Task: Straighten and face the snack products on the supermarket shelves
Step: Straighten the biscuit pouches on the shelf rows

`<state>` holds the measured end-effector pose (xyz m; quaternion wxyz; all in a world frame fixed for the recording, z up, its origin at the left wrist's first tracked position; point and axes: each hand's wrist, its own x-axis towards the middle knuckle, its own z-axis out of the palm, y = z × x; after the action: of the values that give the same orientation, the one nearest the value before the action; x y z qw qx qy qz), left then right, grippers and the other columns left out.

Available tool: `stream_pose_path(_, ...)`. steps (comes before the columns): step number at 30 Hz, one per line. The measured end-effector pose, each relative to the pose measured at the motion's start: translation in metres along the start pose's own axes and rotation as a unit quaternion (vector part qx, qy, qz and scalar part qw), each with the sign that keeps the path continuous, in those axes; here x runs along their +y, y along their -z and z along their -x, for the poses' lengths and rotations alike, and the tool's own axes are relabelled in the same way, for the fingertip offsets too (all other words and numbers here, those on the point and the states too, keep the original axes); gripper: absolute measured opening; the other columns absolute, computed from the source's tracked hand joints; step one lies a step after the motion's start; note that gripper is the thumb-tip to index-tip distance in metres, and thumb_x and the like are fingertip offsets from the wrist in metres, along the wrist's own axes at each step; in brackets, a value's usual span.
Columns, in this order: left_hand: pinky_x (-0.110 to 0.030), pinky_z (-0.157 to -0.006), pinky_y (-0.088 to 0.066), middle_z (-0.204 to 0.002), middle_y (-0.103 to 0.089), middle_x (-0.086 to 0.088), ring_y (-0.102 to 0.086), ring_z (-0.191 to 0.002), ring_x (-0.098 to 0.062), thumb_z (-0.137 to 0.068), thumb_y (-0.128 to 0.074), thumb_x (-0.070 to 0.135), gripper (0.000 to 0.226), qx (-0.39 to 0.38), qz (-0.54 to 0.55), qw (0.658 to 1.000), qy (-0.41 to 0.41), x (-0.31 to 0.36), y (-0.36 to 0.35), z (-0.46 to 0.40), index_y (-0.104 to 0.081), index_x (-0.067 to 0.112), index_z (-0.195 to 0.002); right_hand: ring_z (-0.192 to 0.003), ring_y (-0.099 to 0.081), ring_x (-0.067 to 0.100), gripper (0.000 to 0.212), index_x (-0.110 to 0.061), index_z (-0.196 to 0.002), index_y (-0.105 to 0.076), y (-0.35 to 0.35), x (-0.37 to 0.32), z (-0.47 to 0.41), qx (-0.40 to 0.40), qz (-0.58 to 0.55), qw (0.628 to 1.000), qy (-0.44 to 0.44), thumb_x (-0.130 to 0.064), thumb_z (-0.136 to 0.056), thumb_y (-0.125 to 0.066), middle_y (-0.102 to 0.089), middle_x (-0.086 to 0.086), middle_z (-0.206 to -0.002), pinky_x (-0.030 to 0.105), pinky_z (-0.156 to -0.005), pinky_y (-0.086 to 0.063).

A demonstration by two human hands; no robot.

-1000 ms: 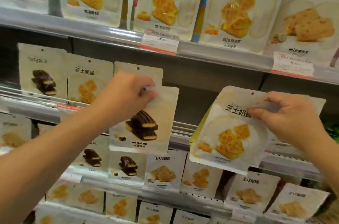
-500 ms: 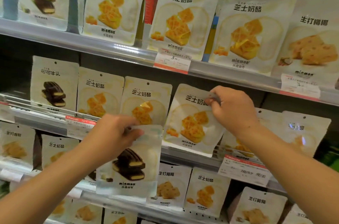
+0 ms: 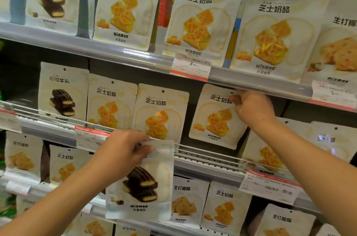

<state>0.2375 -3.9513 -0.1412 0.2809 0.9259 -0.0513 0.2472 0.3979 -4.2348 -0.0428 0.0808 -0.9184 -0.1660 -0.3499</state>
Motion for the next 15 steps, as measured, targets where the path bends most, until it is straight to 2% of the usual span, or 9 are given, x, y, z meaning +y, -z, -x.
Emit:
stream_pose_path(3, -0.009, -0.05, -0.04, -0.057, -0.064, 0.013, -0.061, -0.056, 0.002, -0.087, -0.069, 0.031, 0.012, -0.004, -0.005, 1.0, 0.006, -0.002, 0.0, -0.002, -0.067, 0.03, -0.075, -0.11, -0.058, 0.03, 0.031, -0.018, -0.124, -0.06, -0.004, -0.002, 0.002, -0.035, 0.007, 0.999, -0.019, -0.029, -0.095, -0.057, -0.069, 0.006, -0.113, 0.032, -0.088, -0.044)
stream_pose_path(7, -0.022, -0.057, -0.048, -0.061, -0.066, 0.011, -0.06, -0.059, 0.0, -0.087, -0.069, 0.031, 0.011, -0.007, -0.014, 1.0, 0.002, -0.002, -0.001, -0.005, -0.069, 0.025, -0.078, -0.115, -0.051, 0.032, 0.032, -0.023, -0.127, -0.056, -0.01, -0.004, 0.01, -0.089, 0.042, 0.995, -0.032, -0.034, -0.097, -0.051, -0.065, 0.009, -0.119, 0.035, -0.099, -0.035)
stream_pose_path(10, -0.03, -0.062, -0.052, -0.064, -0.066, 0.007, -0.063, -0.063, -0.008, -0.087, -0.069, 0.029, 0.012, -0.006, -0.004, 1.0, -0.001, -0.001, -0.003, -0.008, -0.069, 0.022, -0.078, -0.116, -0.049, 0.032, 0.029, -0.027, -0.123, -0.055, -0.013, -0.01, 0.015, -0.144, 0.055, 0.987, -0.05, -0.038, -0.097, -0.049, -0.063, 0.007, -0.117, 0.038, -0.098, -0.037)
stream_pose_path(12, -0.032, -0.063, -0.053, -0.065, -0.067, 0.006, -0.064, -0.064, -0.01, -0.088, -0.069, 0.029, 0.011, -0.011, -0.003, 1.0, 0.0, 0.0, -0.005, -0.009, -0.067, 0.024, -0.078, -0.113, -0.05, 0.031, 0.024, -0.028, -0.119, -0.057, -0.014, -0.011, 0.02, -0.126, 0.033, 0.99, -0.047, -0.035, -0.096, -0.053, -0.065, 0.002, -0.106, 0.037, -0.093, -0.039)
stream_pose_path(14, -0.031, -0.062, -0.053, -0.063, -0.067, 0.007, -0.064, -0.061, -0.008, -0.088, -0.069, 0.028, 0.014, -0.016, -0.003, 1.0, 0.001, 0.001, -0.007, -0.01, -0.064, 0.028, -0.075, -0.108, -0.054, 0.028, 0.025, -0.027, -0.119, -0.059, -0.013, -0.01, 0.024, -0.104, 0.021, 0.994, -0.029, -0.03, -0.095, -0.056, -0.065, -0.004, -0.093, 0.036, -0.096, -0.038)
stream_pose_path(15, -0.03, -0.061, -0.053, -0.062, -0.067, 0.007, -0.064, -0.06, -0.007, -0.088, -0.069, 0.028, 0.017, -0.018, -0.001, 1.0, 0.002, 0.002, -0.008, -0.01, -0.062, 0.03, -0.073, -0.109, -0.055, 0.028, 0.027, -0.026, -0.122, -0.058, -0.012, -0.01, 0.025, -0.104, 0.02, 0.994, -0.025, -0.03, -0.094, -0.057, -0.066, -0.004, -0.095, 0.037, -0.099, -0.035)
